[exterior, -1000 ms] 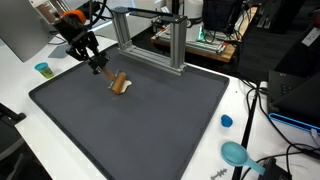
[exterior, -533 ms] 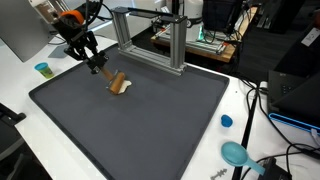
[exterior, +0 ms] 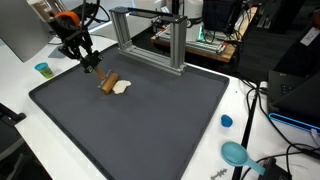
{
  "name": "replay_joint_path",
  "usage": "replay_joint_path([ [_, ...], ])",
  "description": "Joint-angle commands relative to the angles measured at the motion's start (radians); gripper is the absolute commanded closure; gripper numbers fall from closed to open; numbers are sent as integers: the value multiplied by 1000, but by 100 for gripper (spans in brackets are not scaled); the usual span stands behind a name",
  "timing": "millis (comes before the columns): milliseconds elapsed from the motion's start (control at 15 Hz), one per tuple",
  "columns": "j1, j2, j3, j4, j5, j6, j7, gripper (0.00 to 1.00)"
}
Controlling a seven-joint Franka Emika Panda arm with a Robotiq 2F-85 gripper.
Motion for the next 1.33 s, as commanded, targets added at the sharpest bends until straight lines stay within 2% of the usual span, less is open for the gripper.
replay_joint_path([
  [0,-1,78,-8,14,-46,82,7,77],
  [200,-15,11,-6,-24,-44,102,-46,77],
  [600,-6,-312,-10,-316,-111,297,-331,77],
  [1267,21,-849,58,-777,-85,408,-772,77],
])
